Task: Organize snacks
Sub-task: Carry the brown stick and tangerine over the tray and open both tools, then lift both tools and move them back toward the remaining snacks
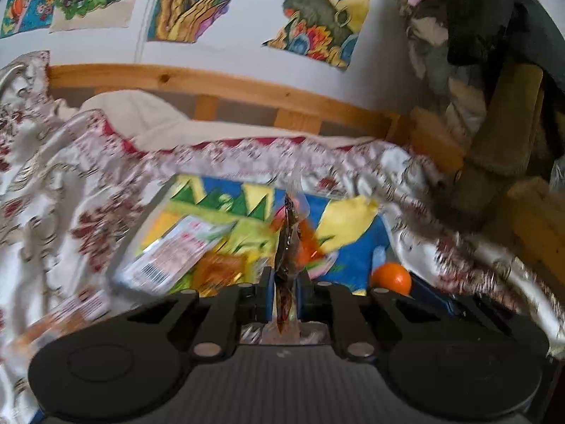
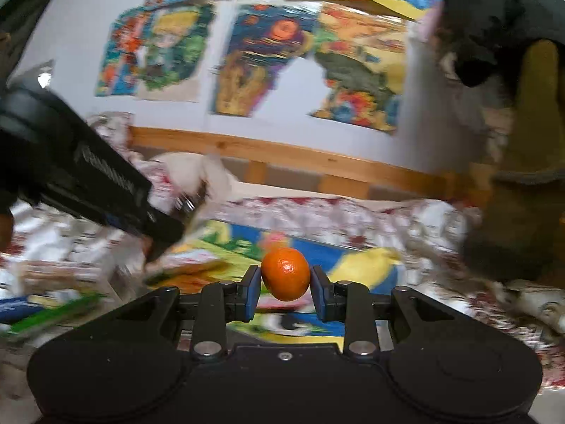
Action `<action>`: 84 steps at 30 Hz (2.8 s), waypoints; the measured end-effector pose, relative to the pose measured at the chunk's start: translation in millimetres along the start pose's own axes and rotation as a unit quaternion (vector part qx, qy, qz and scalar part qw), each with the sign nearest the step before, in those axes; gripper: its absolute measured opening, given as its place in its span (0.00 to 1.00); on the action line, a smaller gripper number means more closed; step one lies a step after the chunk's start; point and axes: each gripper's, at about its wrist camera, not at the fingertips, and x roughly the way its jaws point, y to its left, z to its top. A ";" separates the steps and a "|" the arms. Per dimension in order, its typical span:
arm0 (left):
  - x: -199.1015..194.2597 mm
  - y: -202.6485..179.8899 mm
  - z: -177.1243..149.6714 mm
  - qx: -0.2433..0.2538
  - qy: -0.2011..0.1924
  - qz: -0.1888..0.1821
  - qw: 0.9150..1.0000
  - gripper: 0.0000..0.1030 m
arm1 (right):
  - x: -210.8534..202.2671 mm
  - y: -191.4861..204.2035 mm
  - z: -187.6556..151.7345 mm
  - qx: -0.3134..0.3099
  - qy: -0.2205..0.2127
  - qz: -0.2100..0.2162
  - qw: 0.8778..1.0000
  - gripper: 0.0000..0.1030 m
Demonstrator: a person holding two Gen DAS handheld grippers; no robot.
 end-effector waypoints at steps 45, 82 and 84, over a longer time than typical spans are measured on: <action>99.5 -26.8 -4.6 -0.026 0.052 -0.008 0.998 0.58 | 43.2 -52.2 -19.8 0.123 0.083 -0.018 0.989 0.63; -180.3 62.0 -66.6 0.058 -0.112 0.134 0.983 1.00 | -175.4 46.5 25.6 0.101 -0.058 0.043 0.992 0.99; -184.2 67.1 -74.1 0.062 -0.109 0.137 0.983 1.00 | -183.2 55.3 22.1 0.099 -0.056 0.045 0.992 0.99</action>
